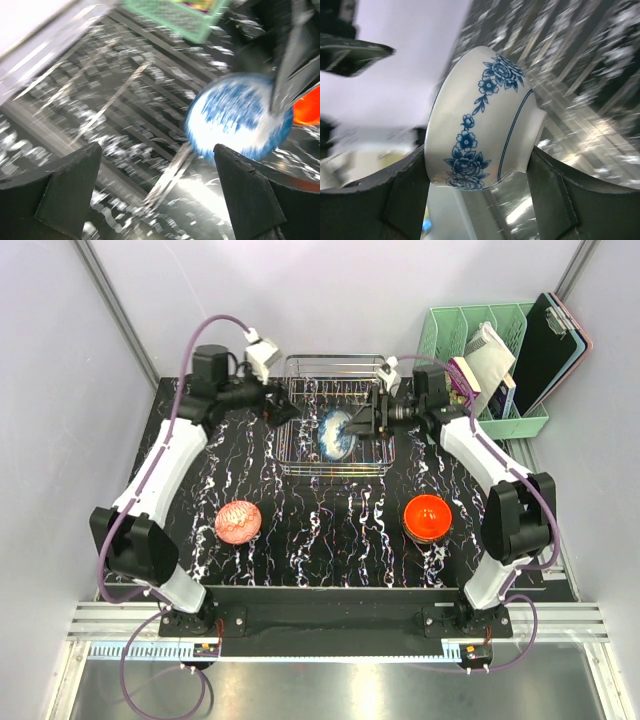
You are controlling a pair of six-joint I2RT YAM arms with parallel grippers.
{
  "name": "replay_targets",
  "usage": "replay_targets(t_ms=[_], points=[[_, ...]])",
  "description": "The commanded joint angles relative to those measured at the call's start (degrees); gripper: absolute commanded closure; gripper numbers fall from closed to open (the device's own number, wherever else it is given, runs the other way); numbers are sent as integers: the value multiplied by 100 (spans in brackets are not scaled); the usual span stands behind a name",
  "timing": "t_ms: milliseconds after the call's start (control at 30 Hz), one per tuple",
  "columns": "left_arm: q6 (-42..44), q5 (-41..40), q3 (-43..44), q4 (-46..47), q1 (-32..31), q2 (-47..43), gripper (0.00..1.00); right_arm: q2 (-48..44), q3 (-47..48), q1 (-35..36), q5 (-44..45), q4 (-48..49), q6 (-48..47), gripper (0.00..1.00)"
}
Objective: Load the bowls into the dish rack
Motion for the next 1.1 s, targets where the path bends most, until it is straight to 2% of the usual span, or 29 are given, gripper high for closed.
replay_targets(t_ms=[0,100,233,433,800,1067], points=[[-10,-461,-150,-111,469,-324,1,219,1116,38,1946,-1639,-1711,100],[130,-559,-519,-190,741,-491,1,553,1932,64,3141,-1992,-2317,100],[288,-620,-1011,-260,1023,-702,1,993,2532,73,4476,-2082,-2740,100],[446,-567,-1749,-409,1287,-1132,1,1775,3464,117,5665,-2038,-3321,100],[772,-462,-2690,-577,1735,-1774,1,3042,5397,293,6650,-2003,-3795,100],[851,-304,-3077,-630,2016,-2056,1,3524,5697,460,6950,-1774,-4042,100]])
